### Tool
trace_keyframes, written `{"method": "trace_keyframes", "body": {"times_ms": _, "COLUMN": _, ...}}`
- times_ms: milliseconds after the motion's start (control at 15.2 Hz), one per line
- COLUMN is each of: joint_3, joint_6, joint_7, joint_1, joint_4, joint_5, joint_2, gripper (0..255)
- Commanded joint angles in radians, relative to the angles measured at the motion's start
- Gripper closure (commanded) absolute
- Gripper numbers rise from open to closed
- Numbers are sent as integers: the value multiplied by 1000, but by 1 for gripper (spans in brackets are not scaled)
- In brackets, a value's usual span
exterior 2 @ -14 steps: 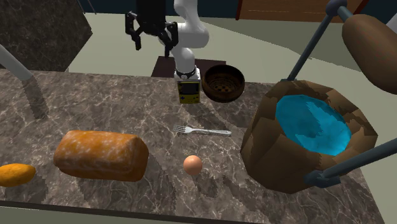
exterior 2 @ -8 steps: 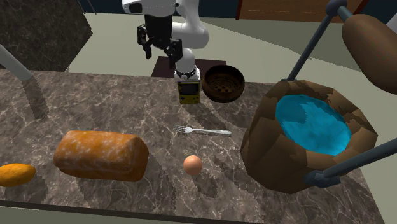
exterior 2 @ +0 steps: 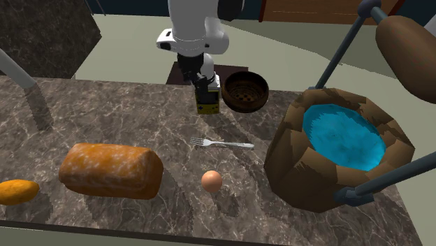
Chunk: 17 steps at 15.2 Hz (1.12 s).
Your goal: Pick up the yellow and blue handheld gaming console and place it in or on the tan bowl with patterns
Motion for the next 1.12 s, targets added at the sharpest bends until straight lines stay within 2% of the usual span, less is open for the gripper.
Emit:
{"method": "trace_keyframes", "body": {"times_ms": 0, "joint_3": 15, "joint_6": 20, "joint_7": 46, "joint_1": -7, "joint_4": -27, "joint_5": 20, "joint_2": 2, "gripper": 0}}
{"method": "trace_keyframes", "body": {"times_ms": 396, "joint_3": 26, "joint_6": 113, "joint_7": 44, "joint_1": -2, "joint_4": -110, "joint_5": 31, "joint_2": 12, "gripper": 0}}
{"method": "trace_keyframes", "body": {"times_ms": 924, "joint_3": 26, "joint_6": 113, "joint_7": 44, "joint_1": -2, "joint_4": -109, "joint_5": 31, "joint_2": 12, "gripper": 0}}
{"method": "trace_keyframes", "body": {"times_ms": 990, "joint_3": 26, "joint_6": 113, "joint_7": 44, "joint_1": -2, "joint_4": -109, "joint_5": 31, "joint_2": 12, "gripper": 255}}
{"method": "trace_keyframes", "body": {"times_ms": 1056, "joint_3": 26, "joint_6": 113, "joint_7": 44, "joint_1": -2, "joint_4": -109, "joint_5": 31, "joint_2": 12, "gripper": 255}}
